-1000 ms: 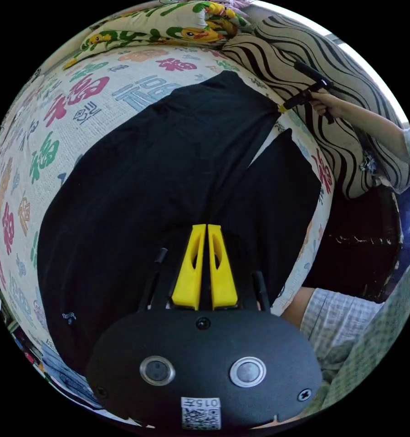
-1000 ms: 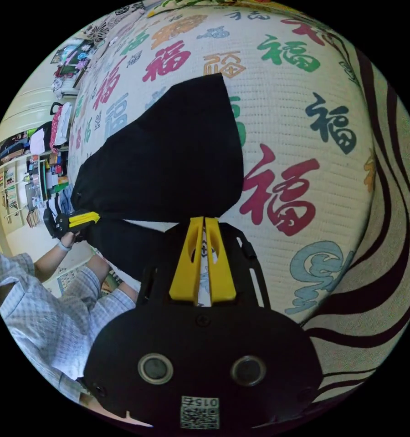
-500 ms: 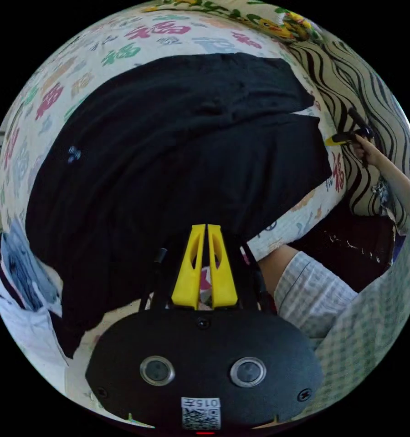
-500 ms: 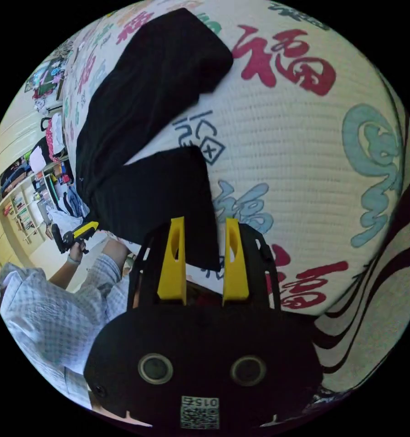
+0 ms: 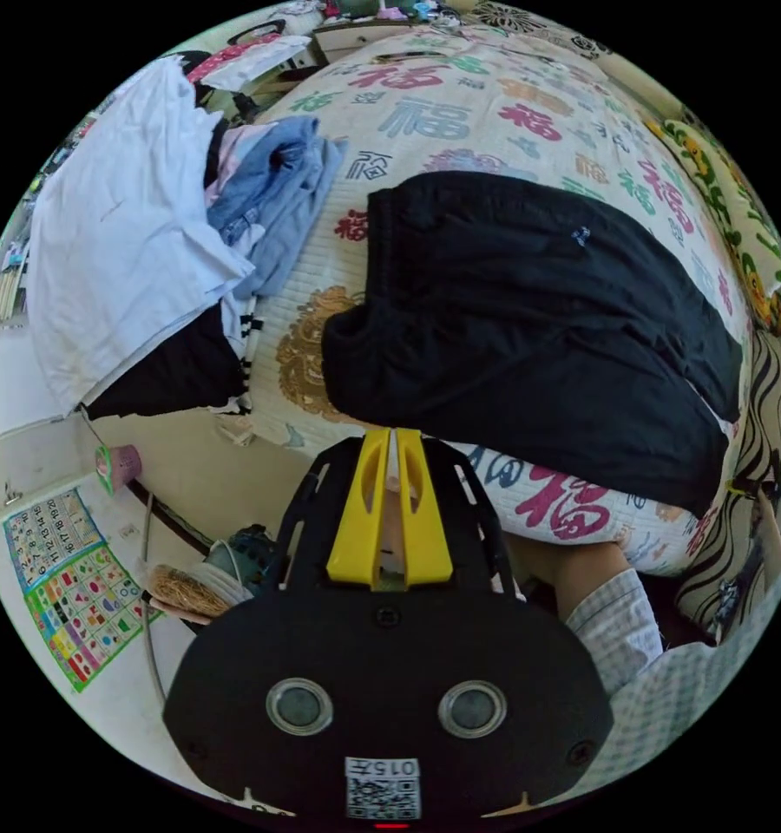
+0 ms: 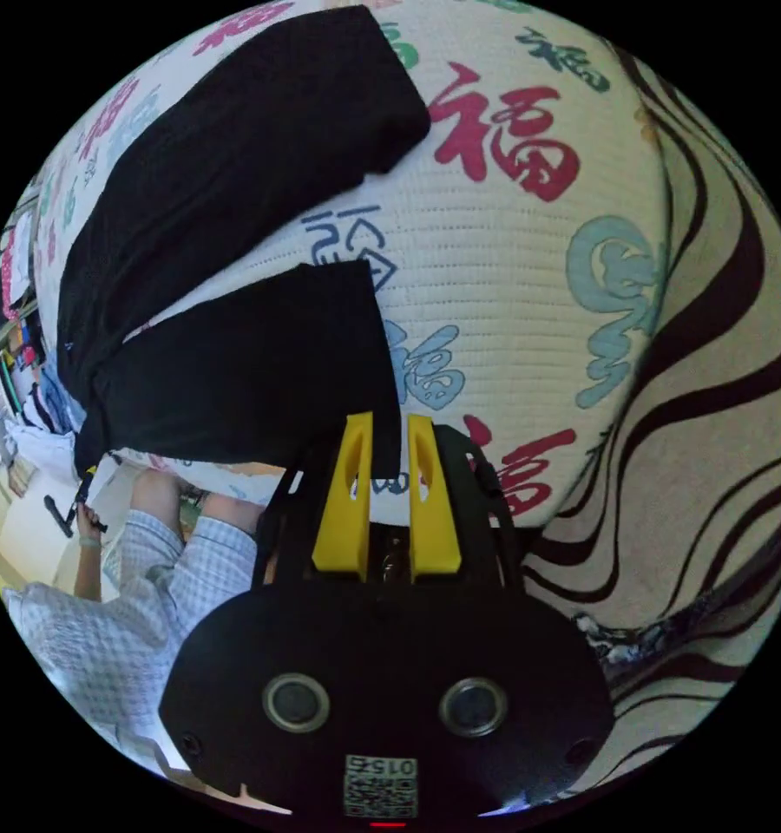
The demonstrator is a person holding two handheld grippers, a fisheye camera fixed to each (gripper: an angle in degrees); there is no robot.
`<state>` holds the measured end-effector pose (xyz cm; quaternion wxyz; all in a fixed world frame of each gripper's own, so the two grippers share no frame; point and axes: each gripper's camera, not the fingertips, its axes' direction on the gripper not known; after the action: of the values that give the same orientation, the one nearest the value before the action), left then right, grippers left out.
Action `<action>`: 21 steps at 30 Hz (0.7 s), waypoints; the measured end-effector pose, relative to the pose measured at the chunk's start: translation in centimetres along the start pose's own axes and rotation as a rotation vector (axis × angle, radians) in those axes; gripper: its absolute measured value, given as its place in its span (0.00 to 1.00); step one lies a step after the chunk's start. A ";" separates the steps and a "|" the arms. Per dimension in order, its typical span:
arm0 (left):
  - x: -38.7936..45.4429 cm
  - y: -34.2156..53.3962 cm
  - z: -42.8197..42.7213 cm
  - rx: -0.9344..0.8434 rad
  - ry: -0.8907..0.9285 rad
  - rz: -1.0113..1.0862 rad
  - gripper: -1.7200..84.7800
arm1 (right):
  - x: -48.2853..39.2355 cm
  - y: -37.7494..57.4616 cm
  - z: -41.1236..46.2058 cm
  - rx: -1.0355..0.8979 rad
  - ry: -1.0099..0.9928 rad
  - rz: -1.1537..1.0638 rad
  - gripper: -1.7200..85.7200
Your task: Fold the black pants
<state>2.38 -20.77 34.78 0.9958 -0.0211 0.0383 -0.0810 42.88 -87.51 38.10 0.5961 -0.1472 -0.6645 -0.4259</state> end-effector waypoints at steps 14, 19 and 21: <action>-23.2 6.1 -7.7 0.124 0.330 0.149 0.12 | -73.9 -9.9 27.2 -0.013 -0.237 -1.065 0.15; -30.7 8.1 -10.1 0.172 0.492 0.187 0.11 | -92.7 -12.8 46.3 -0.123 0.327 -1.237 0.12; -32.8 9.0 -10.5 0.169 0.555 0.229 0.08 | -95.7 -13.8 51.7 -0.177 0.445 -1.251 0.09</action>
<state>-29.32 -6.96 26.25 0.9481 0.0889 0.3041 0.0261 22.25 -27.51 -51.27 0.3455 0.3088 -0.4485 -0.7643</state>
